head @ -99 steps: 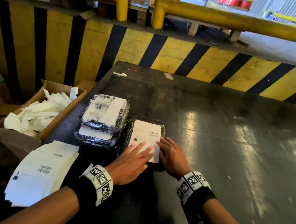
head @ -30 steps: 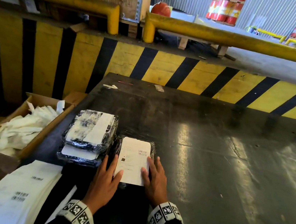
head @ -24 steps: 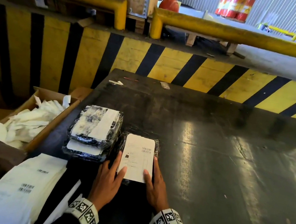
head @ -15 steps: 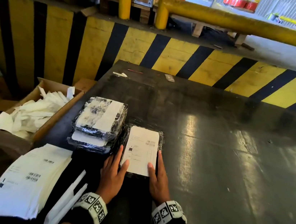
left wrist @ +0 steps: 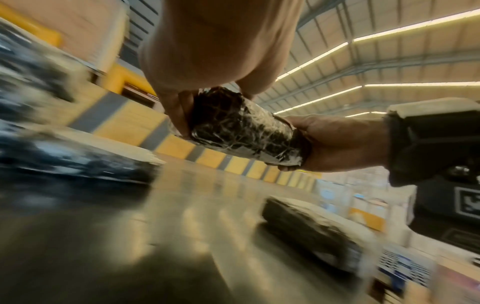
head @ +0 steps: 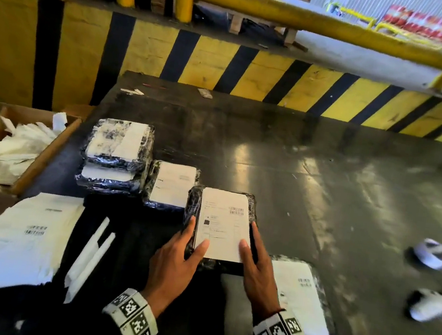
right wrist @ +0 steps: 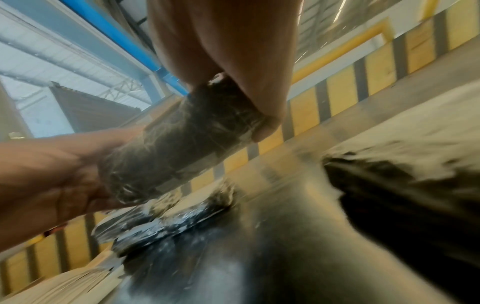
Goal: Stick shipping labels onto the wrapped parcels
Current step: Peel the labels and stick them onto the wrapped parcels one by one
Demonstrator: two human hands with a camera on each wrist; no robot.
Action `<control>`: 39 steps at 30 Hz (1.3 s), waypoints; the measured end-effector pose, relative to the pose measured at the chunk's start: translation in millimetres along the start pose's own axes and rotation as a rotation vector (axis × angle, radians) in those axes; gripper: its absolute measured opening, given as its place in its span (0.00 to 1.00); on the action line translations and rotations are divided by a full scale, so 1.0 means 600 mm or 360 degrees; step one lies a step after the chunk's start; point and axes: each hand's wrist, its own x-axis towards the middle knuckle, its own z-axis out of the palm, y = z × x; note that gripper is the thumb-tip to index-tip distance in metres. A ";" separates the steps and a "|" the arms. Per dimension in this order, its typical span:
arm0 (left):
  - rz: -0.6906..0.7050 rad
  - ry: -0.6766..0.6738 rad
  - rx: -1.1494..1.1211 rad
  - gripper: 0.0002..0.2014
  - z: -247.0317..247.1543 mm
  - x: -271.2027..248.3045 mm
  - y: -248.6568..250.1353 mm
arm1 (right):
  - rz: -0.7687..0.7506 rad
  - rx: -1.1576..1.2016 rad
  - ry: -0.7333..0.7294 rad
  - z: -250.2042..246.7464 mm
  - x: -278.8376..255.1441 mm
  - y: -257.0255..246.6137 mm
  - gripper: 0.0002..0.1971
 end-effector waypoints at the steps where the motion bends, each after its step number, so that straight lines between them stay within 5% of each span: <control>1: 0.0009 -0.0032 -0.0011 0.32 0.012 -0.014 0.019 | 0.0020 -0.0011 0.0031 -0.024 -0.015 0.001 0.24; 7: 0.0084 -0.0276 -0.0104 0.34 0.111 -0.084 0.115 | 0.0123 -0.0142 0.0262 -0.178 -0.094 0.021 0.22; 14: 0.0134 -0.0466 0.0064 0.35 0.205 -0.114 0.167 | 0.0198 -0.0135 0.0219 -0.302 -0.116 0.069 0.21; 24: 0.0090 -0.0536 0.0161 0.37 0.240 -0.125 0.152 | 0.0187 -0.0272 0.0054 -0.318 -0.126 0.108 0.20; 27: 0.0092 -0.0615 0.0127 0.36 0.225 -0.119 0.153 | 0.0132 -0.0927 0.0100 -0.325 -0.112 0.105 0.23; 32: 0.0088 -0.0399 0.0197 0.32 0.147 -0.084 0.143 | -0.0217 -0.1078 -0.0060 -0.259 -0.043 0.037 0.30; 39: -0.0125 -0.0021 0.0408 0.29 -0.034 -0.036 0.043 | -0.0498 -0.1084 -0.0576 -0.026 0.032 -0.041 0.28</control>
